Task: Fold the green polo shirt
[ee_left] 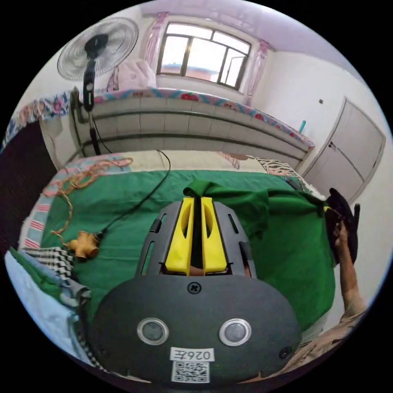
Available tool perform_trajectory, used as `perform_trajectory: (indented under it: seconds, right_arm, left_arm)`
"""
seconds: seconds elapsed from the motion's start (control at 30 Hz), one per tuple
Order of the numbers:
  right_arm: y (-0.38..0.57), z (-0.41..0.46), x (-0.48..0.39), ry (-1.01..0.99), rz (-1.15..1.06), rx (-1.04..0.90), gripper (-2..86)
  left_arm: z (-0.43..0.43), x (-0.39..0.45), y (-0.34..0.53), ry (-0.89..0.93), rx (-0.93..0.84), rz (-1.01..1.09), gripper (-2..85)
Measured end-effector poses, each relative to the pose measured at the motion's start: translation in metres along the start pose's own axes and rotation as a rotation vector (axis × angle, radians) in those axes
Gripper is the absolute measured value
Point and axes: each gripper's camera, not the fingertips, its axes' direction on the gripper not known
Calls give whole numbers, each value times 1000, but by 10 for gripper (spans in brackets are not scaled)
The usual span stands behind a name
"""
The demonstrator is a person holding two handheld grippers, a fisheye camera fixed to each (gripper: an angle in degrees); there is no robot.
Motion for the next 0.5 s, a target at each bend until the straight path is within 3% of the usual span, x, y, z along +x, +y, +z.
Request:
perform_trajectory:
  seconds: [0.13, 0.27, 0.37, 0.5]
  right_arm:
    - [-22, 92, 32, -57, 135, -95, -11]
    - [-50, 145, 43, 58, 91, -211, 14]
    - [-58, 141, 42, 171, 15, -123, 57]
    - [-55, 140, 31, -30, -100, -67, 82]
  left_arm:
    - [83, -48, -21, 34, -46, -153, 16]
    - [115, -68, -43, -27, -105, -116, 27]
    - [120, -85, -57, 20, -96, -55, 65]
    - [91, -123, -62, 145, 70, -35, 106]
